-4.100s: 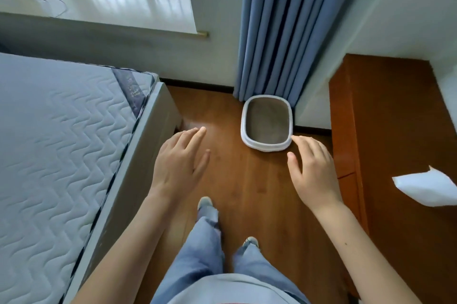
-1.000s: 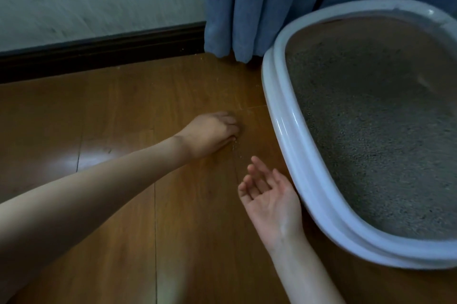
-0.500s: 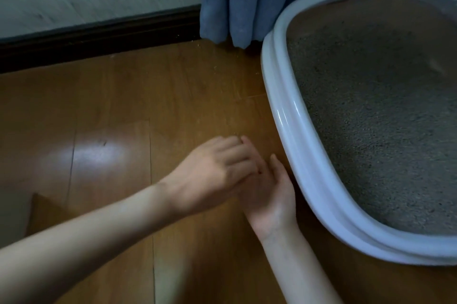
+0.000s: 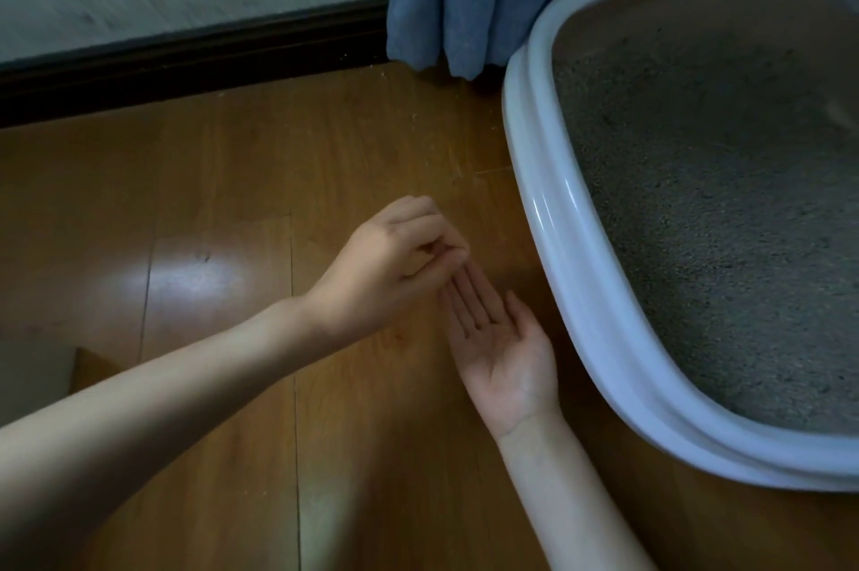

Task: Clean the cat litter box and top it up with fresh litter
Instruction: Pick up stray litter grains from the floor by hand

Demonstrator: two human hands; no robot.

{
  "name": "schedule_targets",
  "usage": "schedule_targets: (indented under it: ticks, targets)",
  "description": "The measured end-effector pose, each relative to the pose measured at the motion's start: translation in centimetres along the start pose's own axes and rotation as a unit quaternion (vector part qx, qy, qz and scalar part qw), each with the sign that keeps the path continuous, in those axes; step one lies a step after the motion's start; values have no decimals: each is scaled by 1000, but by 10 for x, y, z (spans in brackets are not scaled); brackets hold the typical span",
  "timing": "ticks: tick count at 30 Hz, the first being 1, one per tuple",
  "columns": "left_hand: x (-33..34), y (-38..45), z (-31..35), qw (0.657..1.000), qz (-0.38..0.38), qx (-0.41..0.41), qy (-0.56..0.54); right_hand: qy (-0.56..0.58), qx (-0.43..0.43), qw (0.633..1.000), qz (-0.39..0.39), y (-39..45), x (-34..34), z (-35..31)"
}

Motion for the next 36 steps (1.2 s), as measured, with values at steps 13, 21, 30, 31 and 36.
schedule_targets:
  ticks: [13,21,30,31,36]
  targets:
    - [30,6,-69,987,-98,-65,105,-17,12,999,-37,-12,-6,-10]
    - [53,15,-71,971,-178,-28,156,-152,37,977,-148,-17,6,-3]
    - [51,12,-62,986,-120,30,110,-111,28,983,-146,-40,10,-6]
    - [51,11,-61,986,-114,29,117,-110,25,984,-135,-41,8,-8]
    - [60,8,-53,969,-116,54,209,-113,0,985,-131,-54,8,-14]
Point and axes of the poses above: each hand's wrist, its own y-axis towards the middle knuckle, its own x-axis out of the palm, z = x × y, the point moved 9 cm from there along y, towards the middle knuckle, and after that the axes turned 3 degrees about -z, right-handed, at the moved point
